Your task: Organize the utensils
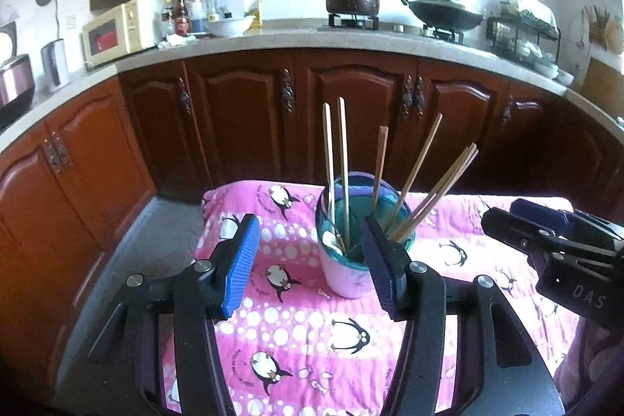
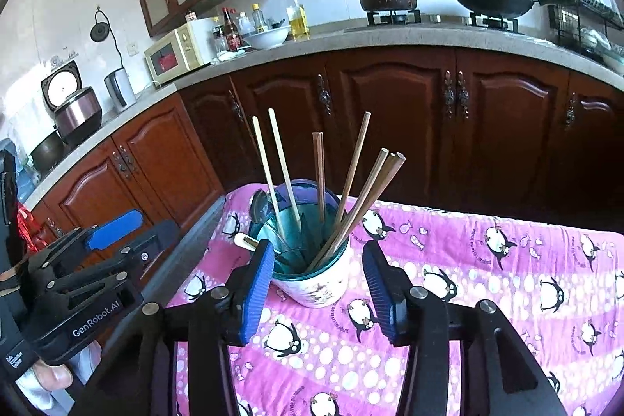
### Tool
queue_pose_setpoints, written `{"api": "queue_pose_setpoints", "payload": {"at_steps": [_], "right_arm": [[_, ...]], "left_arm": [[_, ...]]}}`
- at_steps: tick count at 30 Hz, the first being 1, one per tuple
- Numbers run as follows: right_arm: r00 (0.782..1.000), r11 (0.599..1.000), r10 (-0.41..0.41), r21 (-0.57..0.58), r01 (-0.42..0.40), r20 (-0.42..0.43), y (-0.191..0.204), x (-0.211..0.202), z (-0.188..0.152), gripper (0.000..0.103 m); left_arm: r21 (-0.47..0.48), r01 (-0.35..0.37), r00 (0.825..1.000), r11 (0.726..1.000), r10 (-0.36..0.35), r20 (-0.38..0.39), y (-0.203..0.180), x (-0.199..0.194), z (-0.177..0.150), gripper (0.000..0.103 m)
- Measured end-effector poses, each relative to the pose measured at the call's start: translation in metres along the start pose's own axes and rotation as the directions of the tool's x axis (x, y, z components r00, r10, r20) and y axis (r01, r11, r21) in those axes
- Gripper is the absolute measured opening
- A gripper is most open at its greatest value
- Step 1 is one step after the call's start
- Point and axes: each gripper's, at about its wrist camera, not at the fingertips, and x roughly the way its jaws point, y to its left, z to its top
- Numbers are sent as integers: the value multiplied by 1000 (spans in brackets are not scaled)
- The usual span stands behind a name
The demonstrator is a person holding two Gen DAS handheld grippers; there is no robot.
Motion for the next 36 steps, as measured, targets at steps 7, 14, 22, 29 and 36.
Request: {"api": "queue_pose_setpoints", "payload": {"at_steps": [7, 14, 22, 29, 36], "right_arm": [[999, 999, -25, -21, 25, 34, 13, -15, 1, 57], [999, 999, -29, -24, 30, 42, 18, -20, 2, 58], [999, 999, -38, -22, 39, 31, 18, -17, 1, 58], [999, 999, -46, -11, 46, 26, 14, -15, 2, 59], [999, 999, -47, -11, 47, 26, 13, -14, 3, 59]], "left_arm": [[2, -22, 999, 1000, 22, 43, -1, -17, -2, 53], [-16, -35, 997, 999, 36, 63, 4, -22, -1, 53], [-17, -48, 996, 999, 49, 80, 4, -26, -2, 53], [-14, -50, 995, 999, 51, 80, 3, -27, -3, 53], [-15, -53, 995, 998, 54, 84, 4, -26, -3, 53]]}}
